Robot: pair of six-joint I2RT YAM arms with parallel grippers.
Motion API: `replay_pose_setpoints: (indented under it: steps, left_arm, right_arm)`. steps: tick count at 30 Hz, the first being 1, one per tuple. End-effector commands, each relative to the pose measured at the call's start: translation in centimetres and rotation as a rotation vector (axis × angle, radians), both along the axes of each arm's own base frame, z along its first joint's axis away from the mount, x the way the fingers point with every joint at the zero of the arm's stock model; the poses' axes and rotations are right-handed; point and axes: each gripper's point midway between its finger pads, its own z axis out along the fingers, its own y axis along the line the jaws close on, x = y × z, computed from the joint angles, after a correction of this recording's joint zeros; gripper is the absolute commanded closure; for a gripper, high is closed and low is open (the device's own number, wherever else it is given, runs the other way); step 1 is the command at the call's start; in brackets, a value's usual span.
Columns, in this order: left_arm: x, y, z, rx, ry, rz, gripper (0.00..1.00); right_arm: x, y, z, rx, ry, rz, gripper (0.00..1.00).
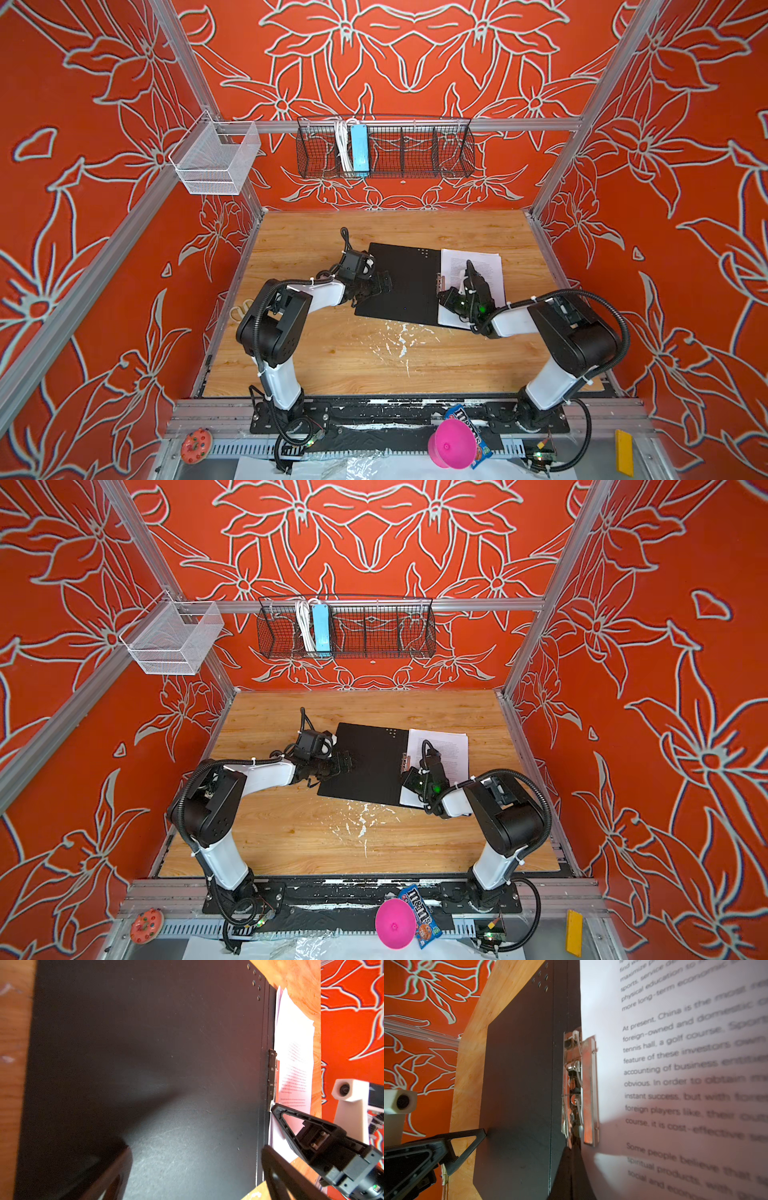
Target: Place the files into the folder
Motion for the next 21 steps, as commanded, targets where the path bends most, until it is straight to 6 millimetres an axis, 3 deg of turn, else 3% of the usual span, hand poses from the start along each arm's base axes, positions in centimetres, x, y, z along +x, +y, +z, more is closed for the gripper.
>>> replay_pose_setpoints:
  steps: [1,17,21]
  left_arm:
    - [-5.57,2.37,-6.40,0.123,0.268,0.028,0.03]
    - [-5.58,2.66,-6.61,0.136,0.277,0.046,0.03]
    - [-5.56,2.65,-6.74,0.136,0.280,0.047,0.03]
  right_arm:
    - [-3.88,0.48,-3.37,-0.029,0.171,0.085,0.99]
    - [-3.87,-0.33,-3.29,-0.069,0.193,0.061,0.87]
    - [-3.81,0.07,-2.55,-0.053,0.172,0.081,0.78]
